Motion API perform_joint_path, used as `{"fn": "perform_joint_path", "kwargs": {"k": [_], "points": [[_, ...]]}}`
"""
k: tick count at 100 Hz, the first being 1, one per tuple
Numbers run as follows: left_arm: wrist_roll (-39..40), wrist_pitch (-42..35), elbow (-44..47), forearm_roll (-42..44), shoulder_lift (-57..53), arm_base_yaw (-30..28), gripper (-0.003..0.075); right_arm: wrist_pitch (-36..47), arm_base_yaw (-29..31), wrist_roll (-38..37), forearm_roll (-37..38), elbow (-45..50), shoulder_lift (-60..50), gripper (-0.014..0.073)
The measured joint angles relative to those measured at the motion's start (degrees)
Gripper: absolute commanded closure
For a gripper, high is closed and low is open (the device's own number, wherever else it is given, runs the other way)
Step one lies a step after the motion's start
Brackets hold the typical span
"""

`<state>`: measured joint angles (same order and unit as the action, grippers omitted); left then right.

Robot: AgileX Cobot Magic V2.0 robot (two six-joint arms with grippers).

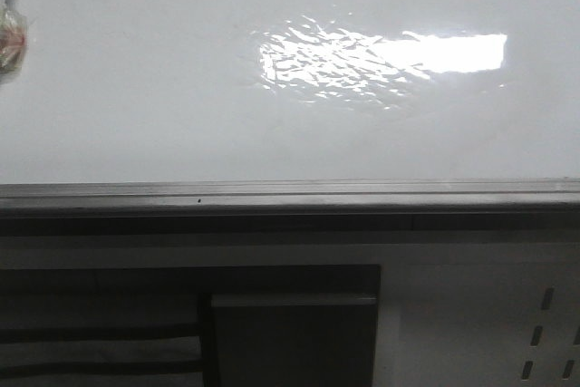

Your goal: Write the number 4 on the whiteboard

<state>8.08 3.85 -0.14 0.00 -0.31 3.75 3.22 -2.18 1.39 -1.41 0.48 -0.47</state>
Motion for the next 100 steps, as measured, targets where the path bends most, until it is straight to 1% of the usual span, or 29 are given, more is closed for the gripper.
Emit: {"fn": "perform_joint_path", "kwargs": {"k": [28,35,42,51,62,72,81,89,100], "points": [[0.0,-3.3,0.0,0.0,0.0,0.0,0.0741,0.0,0.0,0.0,0.0,0.0,0.0,0.0666],[0.0,-3.8,-0.3,0.0,0.0,0.0,0.0741,-1.8,0.0,0.0,0.0,-0.7,0.0,0.0666],[0.0,-3.3,-1.4,0.0,0.0,0.0,0.0741,-6.3,0.0,0.0,0.0,-3.2,0.0,0.0666],[0.0,-1.9,-5.3,0.0,0.0,0.0,0.0741,-11.9,0.0,0.0,0.0,-9.2,0.1,0.0666],[0.0,1.6,-12.6,0.0,1.1,0.0,0.0741,-17.9,0.0,0.0,0.0,-17.1,3.5,0.0666],[0.0,6.2,-19.7,0.0,5.2,0.0,0.0741,-22.7,0.0,0.0,0.7,-24.4,8.2,0.0666],[-1.8,10.7,-25.8,0.6,9.6,0.0,0.0741,-26.8,0.0,0.0,1.4,-29.8,13.1,0.0666],[-3.2,13.8,-30.3,0.8,12.9,0.0,0.0741,-29.8,0.0,0.0,1.4,-33.3,16.8,0.0666],[-3.9,14.7,-32.9,0.8,16.0,0.0,0.0741,-31.1,0.0,0.0,1.4,-35.5,20.8,0.0666]]}}
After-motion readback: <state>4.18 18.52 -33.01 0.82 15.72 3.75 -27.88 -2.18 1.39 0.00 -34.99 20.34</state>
